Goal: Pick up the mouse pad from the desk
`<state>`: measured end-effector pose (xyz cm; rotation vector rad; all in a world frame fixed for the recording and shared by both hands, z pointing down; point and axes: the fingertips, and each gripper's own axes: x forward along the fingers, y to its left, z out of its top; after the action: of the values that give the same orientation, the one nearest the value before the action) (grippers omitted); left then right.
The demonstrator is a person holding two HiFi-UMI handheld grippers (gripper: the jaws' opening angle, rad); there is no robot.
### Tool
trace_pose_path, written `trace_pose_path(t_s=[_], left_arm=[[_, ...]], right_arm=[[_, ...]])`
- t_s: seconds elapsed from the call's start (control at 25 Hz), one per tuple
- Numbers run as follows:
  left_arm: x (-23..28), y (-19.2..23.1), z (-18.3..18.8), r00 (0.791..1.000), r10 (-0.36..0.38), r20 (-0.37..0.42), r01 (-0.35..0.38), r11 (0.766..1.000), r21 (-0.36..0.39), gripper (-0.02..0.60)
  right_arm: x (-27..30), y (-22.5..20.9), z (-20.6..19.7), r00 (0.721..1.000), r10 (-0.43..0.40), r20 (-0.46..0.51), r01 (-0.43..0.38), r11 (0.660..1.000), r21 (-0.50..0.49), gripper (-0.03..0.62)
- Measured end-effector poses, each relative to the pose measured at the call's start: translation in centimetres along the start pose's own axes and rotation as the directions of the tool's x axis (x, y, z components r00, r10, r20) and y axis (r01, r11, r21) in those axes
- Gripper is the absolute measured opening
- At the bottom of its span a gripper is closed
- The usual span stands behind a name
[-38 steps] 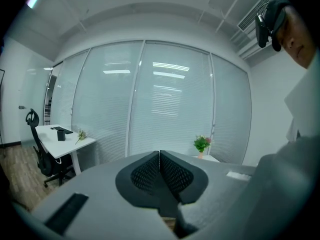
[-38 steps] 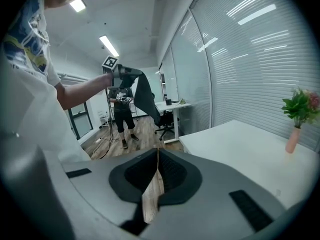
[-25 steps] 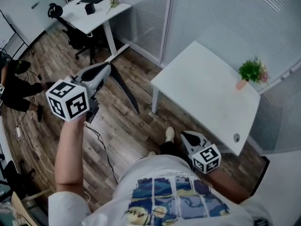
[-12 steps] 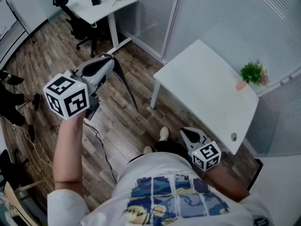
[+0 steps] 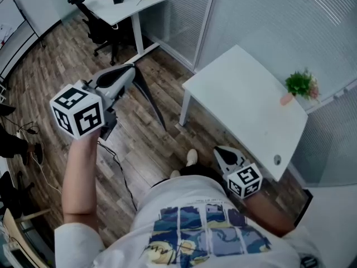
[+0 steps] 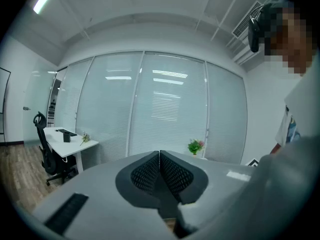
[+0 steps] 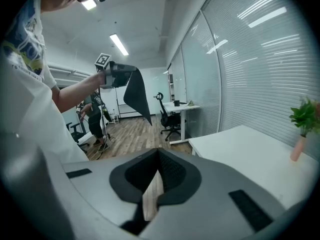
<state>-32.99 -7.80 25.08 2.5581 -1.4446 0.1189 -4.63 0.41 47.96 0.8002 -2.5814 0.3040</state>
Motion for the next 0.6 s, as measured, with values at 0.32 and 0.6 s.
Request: trace_pose_path(t_s=[0.32,0.6], left_arm=[[0.2,-2.0,-0.2,1.0,-0.014,0.003,0.014,1.0,-0.008,0.007],[1.3,-3.3,0.1,1.0,-0.026,-0.002,0.026,1.0,-0.001,0.008]], right_arm=[[-2.2,-0.7,-1.3,0.999,-0.032,0.013,0.032,0.999,0.027,0.0],[-2.5,-1.9,-1.3,0.999,-0.033,0.022,0.032,0.999,0.032,0.0]])
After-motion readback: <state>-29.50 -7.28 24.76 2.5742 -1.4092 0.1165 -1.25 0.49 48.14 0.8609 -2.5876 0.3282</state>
